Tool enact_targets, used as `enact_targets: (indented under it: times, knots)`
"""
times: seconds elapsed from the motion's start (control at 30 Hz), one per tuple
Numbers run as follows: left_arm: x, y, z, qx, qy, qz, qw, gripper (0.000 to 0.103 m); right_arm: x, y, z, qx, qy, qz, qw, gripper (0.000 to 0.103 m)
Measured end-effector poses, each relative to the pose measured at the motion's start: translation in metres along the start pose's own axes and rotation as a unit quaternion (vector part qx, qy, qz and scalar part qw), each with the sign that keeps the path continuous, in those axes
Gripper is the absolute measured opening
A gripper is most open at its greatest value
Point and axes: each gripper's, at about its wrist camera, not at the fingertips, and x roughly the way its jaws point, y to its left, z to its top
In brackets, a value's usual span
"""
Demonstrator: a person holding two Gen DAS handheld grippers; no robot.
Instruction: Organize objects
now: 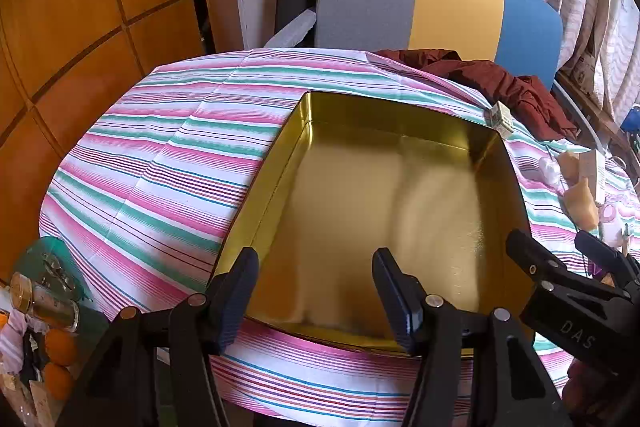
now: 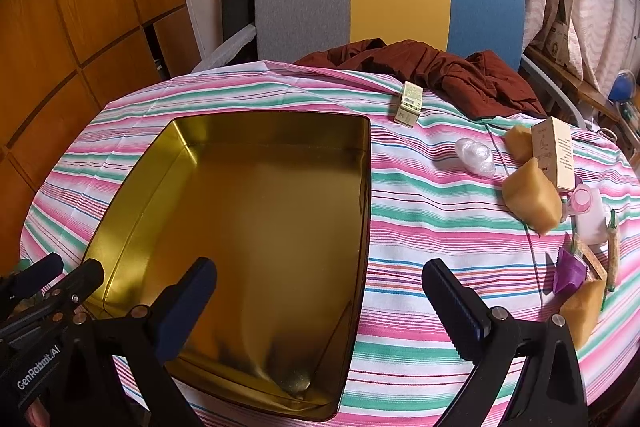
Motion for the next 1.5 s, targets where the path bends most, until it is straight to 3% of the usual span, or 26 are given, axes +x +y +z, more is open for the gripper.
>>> enact_targets:
  times: [0.6,0.77,0.9,1.0,1.1,1.37,1.5]
  knots:
    - [0.003,-0.006,-0.001,0.002,0.007,-0.002,1.0000,0.060,-0.006,-0.007,0.000,0.000,-0.017,0.007,1.000,0.103]
    - [0.004,-0.013,-0.005,-0.007,0.013,-0.032,0.9994,0.060,-0.019,-0.019,0.003,-0.005,-0.058,0.018,0.998,0.103]
    - [0.012,-0.029,-0.010,-0.002,0.041,-0.067,0.9969,0.060,-0.031,-0.037,0.001,-0.010,-0.094,-0.001,0.995,0.103]
    - [0.020,-0.043,-0.017,0.017,0.070,-0.113,0.9909,0.060,-0.036,-0.061,-0.004,-0.002,-0.105,-0.022,0.994,0.103]
    - [0.020,-0.057,-0.022,0.027,0.072,-0.139,0.9874,0.060,-0.039,-0.085,-0.013,0.013,-0.108,-0.044,0.993,0.103]
    - [0.004,-0.101,-0.025,0.100,0.049,-0.173,0.9786,0.060,-0.054,-0.184,-0.047,0.095,-0.104,-0.086,0.986,0.103]
    - [0.002,-0.124,-0.024,0.124,0.056,-0.193,0.9717,0.060,-0.065,-0.238,-0.068,0.137,-0.103,-0.075,0.982,0.100]
